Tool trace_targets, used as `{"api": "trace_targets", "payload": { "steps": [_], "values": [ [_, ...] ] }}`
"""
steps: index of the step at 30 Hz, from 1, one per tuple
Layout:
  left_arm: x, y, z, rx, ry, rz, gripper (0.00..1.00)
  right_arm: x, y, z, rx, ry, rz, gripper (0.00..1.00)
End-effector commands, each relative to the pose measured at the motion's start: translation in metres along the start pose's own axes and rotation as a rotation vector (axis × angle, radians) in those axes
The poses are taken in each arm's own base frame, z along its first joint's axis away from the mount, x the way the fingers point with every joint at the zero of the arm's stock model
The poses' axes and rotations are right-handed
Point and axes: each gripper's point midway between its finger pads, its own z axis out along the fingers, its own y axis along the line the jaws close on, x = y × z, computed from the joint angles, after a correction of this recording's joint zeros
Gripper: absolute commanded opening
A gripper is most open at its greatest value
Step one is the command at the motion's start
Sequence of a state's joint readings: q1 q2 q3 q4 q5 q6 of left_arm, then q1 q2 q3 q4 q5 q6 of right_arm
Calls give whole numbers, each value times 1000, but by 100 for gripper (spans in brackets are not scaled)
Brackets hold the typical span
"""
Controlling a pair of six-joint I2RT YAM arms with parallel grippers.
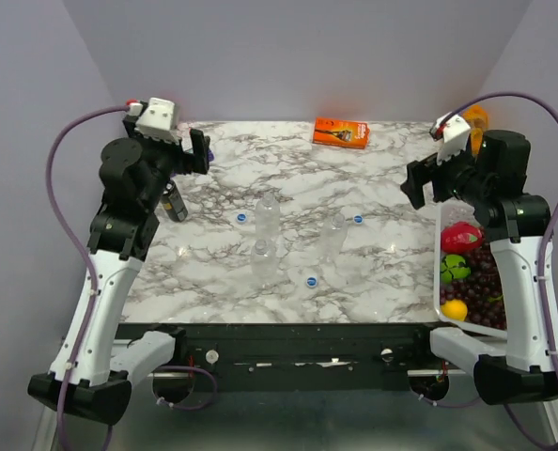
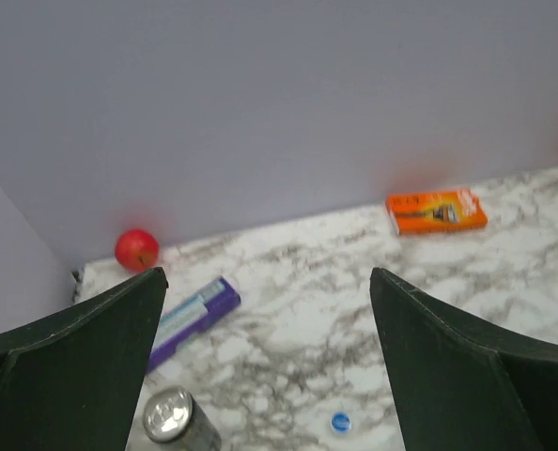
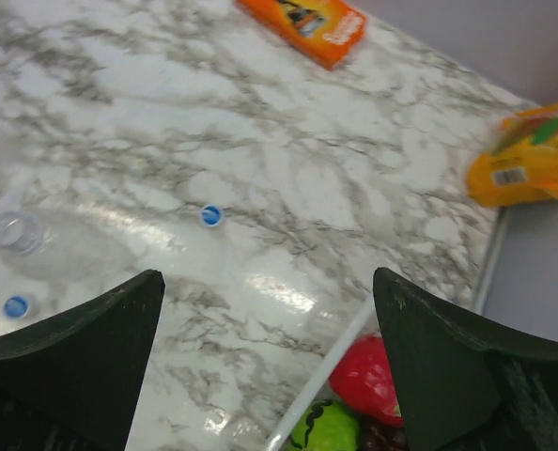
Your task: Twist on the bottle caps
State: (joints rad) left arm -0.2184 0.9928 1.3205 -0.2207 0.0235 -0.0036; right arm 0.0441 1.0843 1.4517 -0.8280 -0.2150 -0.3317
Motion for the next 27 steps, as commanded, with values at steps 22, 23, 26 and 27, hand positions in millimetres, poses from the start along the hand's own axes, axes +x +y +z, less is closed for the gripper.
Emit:
{"api": "trace_targets", "payload": {
  "steps": [22,23,26,27],
  "values": [
    [135,-20,-53,132,334,-113,99,49,191,68,-718,194,-307,81],
    [137,-18,-54,125,337,-118,99,53,197,69,-728,203,-317,80],
    [135,-15,-58,117,327,-122,99,63,200,73,-707,227,-336,77],
    [136,-15,-59,115,330,-123,99,67,198,76,-687,241,-336,75]
  ]
}}
